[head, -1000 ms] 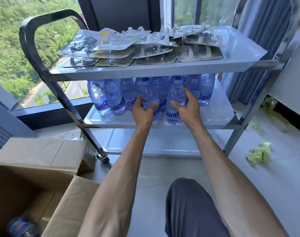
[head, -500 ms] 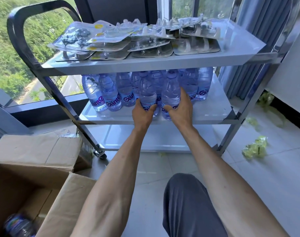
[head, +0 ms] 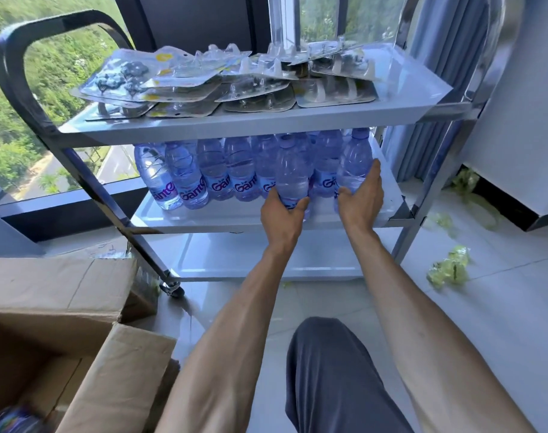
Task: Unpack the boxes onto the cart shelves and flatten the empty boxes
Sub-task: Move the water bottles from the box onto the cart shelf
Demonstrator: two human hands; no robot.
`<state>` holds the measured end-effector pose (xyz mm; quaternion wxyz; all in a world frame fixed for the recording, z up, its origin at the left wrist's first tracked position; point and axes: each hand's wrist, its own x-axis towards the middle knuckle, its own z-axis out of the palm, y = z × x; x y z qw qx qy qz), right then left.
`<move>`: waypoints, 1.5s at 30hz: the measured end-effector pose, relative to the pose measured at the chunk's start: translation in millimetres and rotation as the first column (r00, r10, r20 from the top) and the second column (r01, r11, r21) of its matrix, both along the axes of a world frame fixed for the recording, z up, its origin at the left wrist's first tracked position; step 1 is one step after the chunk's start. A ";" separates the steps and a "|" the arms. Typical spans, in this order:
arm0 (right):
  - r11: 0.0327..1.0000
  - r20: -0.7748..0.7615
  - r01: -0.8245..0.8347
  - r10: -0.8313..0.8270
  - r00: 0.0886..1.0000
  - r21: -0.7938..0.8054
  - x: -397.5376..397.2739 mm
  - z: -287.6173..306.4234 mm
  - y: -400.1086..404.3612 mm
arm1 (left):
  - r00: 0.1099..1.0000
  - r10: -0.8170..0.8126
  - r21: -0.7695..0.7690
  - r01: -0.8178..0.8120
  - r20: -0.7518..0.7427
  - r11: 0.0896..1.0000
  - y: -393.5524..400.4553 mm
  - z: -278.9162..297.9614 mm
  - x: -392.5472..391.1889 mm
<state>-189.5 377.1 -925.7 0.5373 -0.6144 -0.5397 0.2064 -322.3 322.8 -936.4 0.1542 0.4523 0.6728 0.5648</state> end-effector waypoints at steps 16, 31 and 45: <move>0.996 0.043 0.051 -0.047 0.998 -0.080 20.9 -46.7 26.7 | 0.999 0.025 0.012 -0.025 -0.019 1.000 35.8 -3.1 60.4; 0.994 0.068 0.040 -0.033 0.997 -0.099 23.9 -42.9 21.5 | 0.997 0.055 -0.002 -0.056 -0.057 0.998 47.2 -17.1 70.6; 0.996 0.085 0.001 0.007 0.996 -0.091 24.1 -45.2 19.9 | 0.943 0.101 -0.095 -0.138 -0.317 0.986 47.0 -24.7 64.5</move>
